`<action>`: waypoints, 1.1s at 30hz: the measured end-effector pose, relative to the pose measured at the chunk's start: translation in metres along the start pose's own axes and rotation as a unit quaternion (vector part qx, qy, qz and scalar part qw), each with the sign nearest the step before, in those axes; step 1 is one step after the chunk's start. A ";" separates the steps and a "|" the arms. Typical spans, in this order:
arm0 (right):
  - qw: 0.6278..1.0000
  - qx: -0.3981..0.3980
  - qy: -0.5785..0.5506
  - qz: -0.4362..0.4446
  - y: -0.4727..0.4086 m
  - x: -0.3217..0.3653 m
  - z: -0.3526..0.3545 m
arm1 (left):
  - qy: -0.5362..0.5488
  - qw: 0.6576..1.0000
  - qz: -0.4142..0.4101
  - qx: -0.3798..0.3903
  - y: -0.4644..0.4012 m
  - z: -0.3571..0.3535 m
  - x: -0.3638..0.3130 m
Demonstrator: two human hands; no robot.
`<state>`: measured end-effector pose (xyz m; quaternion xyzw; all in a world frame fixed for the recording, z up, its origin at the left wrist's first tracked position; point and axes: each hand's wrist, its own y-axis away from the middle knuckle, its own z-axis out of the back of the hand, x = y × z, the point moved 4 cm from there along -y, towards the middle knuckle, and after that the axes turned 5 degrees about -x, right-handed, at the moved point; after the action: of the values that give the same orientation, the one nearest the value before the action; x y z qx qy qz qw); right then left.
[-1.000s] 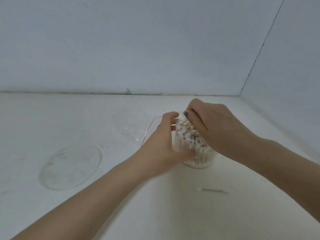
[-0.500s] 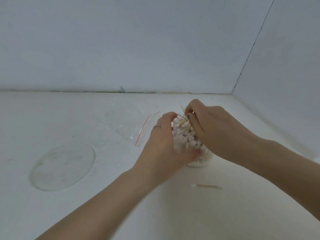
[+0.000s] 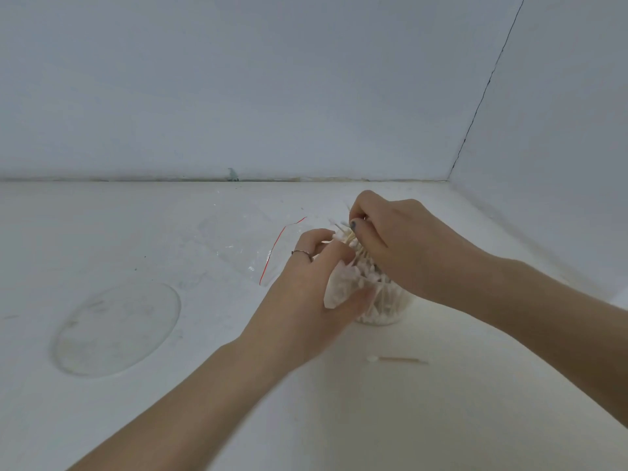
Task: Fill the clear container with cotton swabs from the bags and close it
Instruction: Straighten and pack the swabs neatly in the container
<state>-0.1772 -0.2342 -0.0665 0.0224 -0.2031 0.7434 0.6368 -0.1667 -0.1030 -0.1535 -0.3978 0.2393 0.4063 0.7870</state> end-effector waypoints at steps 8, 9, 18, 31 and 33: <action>1.000 0.010 -0.007 -0.003 -0.001 0.008 -0.007 | -0.023 0.999 -0.017 -0.022 0.000 0.003 -0.001; 1.000 0.023 0.002 0.000 -0.001 0.008 -0.009 | -0.017 1.000 -0.013 -0.022 0.000 0.003 -0.001; 1.000 0.026 -0.016 -0.004 -0.001 0.008 -0.005 | 0.072 0.996 0.044 -0.021 -0.004 0.003 0.006; 0.997 0.005 -0.029 0.077 0.002 -0.011 0.010 | 0.012 1.000 0.003 0.008 -0.006 0.005 -0.001; 0.994 -0.006 -0.001 0.106 0.003 -0.009 0.013 | 0.020 1.000 0.003 0.005 -0.008 0.005 -0.001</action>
<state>-0.1812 -0.2471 -0.0578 -0.0021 -0.2091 0.8053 0.5547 -0.1606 -0.1022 -0.1465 -0.4010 0.2584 0.3994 0.7829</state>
